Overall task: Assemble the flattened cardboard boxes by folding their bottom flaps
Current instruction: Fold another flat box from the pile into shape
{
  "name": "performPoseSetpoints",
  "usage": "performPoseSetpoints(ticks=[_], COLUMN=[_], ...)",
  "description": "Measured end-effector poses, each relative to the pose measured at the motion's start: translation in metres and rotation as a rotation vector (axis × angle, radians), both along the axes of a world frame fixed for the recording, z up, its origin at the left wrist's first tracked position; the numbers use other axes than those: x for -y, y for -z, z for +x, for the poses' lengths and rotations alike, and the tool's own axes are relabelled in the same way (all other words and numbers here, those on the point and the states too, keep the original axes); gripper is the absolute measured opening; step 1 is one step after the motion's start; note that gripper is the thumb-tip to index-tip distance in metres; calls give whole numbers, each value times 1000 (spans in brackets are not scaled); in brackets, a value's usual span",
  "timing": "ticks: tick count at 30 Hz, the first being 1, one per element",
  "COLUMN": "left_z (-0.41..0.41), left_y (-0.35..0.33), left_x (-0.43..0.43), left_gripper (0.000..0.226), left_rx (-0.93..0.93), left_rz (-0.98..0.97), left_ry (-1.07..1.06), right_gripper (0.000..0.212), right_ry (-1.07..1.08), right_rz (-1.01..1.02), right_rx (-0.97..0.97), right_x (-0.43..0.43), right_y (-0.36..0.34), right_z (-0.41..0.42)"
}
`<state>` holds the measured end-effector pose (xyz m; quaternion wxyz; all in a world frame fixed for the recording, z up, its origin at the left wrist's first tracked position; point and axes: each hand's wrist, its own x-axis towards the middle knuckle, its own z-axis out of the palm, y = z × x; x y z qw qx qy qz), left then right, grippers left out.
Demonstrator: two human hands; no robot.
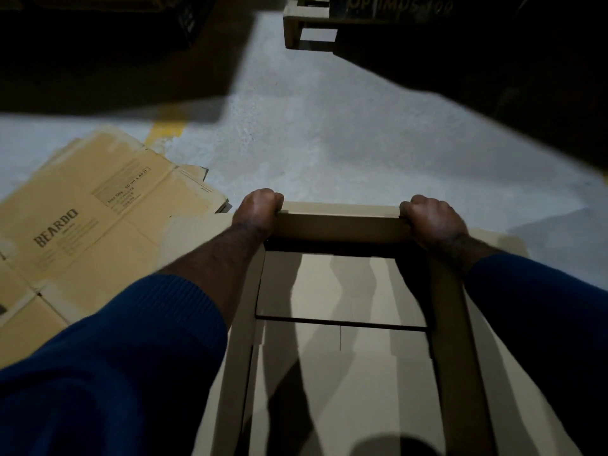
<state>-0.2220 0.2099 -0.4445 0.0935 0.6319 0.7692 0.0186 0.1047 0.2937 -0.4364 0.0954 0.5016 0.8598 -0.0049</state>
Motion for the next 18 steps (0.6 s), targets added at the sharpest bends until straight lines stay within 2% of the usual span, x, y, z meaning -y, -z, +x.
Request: performPoseSetpoints(ticks=[5, 9, 14, 18], left_z=[14, 32, 60, 87], left_y=[-10, -23, -30, -36], left_x=[3, 42, 150, 259], left_gripper=[22, 37, 43, 44], left_rx=[6, 201, 225, 253], left_rz=[-59, -15, -14, -61], left_ry=[-68, -245, -369, -552], right_gripper=[24, 28, 22, 27], right_ry=[-36, -10, 94, 178], right_rz=[-60, -74, -186, -326], right_rx=[31, -27, -166, -267], right_x=[6, 40, 127, 220], right_y=[-23, -50, -70, -76], right_z=[-15, -40, -76, -91])
